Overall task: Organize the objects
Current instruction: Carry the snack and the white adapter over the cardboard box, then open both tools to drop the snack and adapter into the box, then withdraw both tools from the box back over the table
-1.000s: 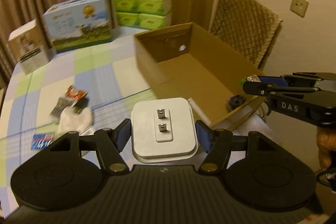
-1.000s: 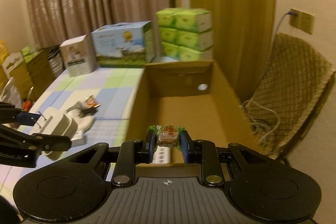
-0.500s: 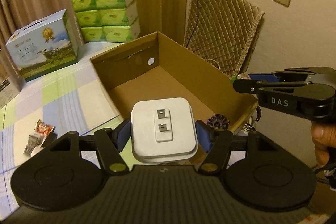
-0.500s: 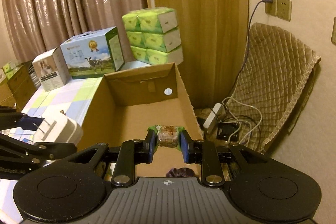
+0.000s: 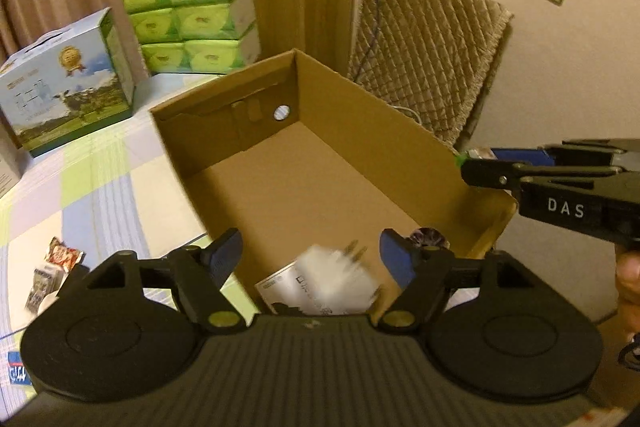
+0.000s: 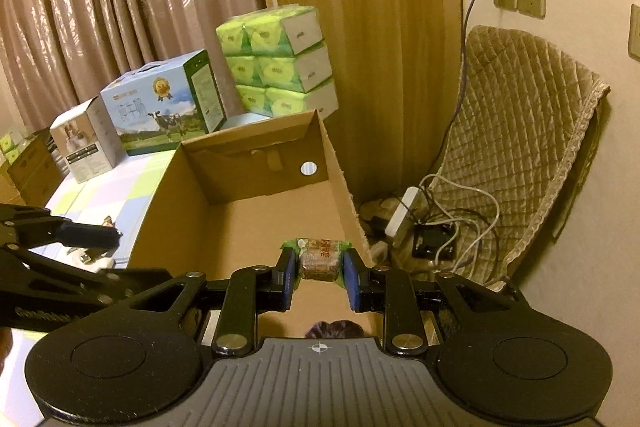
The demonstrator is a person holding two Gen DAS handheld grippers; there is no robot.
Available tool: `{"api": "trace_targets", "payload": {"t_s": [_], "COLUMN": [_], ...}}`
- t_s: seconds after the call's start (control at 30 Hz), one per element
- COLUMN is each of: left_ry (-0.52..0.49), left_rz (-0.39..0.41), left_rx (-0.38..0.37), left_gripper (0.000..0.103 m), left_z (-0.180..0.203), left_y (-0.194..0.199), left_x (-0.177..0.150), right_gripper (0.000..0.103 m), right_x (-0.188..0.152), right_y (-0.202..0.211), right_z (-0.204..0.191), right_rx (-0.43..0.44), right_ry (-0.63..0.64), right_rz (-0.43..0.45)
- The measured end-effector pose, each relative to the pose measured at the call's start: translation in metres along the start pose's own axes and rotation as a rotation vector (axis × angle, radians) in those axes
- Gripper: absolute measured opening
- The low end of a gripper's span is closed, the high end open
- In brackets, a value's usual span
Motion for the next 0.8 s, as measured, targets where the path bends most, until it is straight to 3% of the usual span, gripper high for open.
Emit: {"api": "trace_targets", "payload": {"t_s": [0.4,0.43,0.5,0.8], "left_ry": [0.108,0.115,0.135,0.212], "left_rz": [0.044,0.045,0.047,0.035], "left_rx": [0.051,0.055,0.063,0.103], "left_gripper": [0.073,0.073,0.075,0.077], "left_z": [-0.041,-0.043,-0.050,-0.082], "left_y": [0.038,0.040,0.044,0.069], "left_x": [-0.023,-0.025,-0.031,-0.068], "right_gripper": [0.024,0.028,0.073,0.076], "right_x": [0.007,0.008,0.011,0.009], "right_y": [-0.012,-0.014,-0.017,0.007], "right_z": [-0.023,-0.025,-0.025,-0.032], "right_rx": [0.077,0.092,0.115,0.111], "right_ry": [0.017,0.016,-0.021,-0.030], "right_rz": [0.005,0.005,0.005,0.046]}}
Point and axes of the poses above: each gripper's, at about its wrist camera, not at the fingertips, and y roughly against the way its jaws point, z to its right, x to its top, the point moved 5 cm from there along -y, roughly the way its jaws point, and after that the axes turned 4 degrees about -z, right-handed, at the moved point
